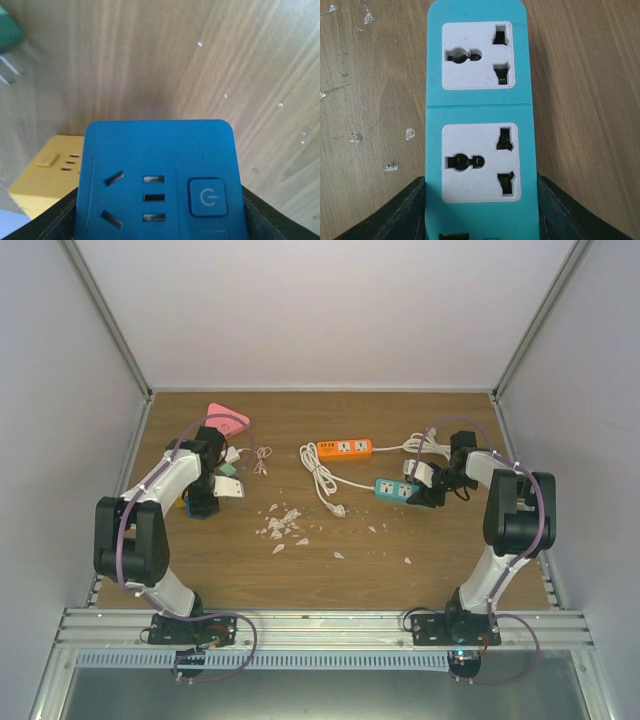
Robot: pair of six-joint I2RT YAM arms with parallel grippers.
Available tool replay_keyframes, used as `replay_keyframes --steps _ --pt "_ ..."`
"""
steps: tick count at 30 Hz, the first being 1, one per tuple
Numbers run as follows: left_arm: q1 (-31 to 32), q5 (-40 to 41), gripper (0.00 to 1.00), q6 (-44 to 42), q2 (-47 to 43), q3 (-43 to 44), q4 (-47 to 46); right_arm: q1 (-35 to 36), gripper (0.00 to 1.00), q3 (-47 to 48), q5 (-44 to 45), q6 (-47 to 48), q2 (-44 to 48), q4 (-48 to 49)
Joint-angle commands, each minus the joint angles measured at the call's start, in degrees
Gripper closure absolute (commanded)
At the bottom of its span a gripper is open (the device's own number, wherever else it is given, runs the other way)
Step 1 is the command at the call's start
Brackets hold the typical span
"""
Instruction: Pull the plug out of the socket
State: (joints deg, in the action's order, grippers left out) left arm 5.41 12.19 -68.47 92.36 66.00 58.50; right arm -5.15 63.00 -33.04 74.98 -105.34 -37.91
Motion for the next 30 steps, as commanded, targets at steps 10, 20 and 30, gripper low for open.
replay_keyframes --steps 10,20,30 --pt "4.2 12.7 0.31 5.4 7.4 -2.1 3.1 -1.2 0.77 1.6 4.9 1.4 -2.1 1.4" --pt "5.4 0.5 0.01 2.9 7.1 12.1 7.4 1.2 0.68 2.8 3.7 0.3 -1.9 1.7" --pt "10.9 -17.7 0.01 5.1 9.8 21.8 -1.9 1.8 0.24 13.9 -4.2 -2.5 -3.7 -6.2"
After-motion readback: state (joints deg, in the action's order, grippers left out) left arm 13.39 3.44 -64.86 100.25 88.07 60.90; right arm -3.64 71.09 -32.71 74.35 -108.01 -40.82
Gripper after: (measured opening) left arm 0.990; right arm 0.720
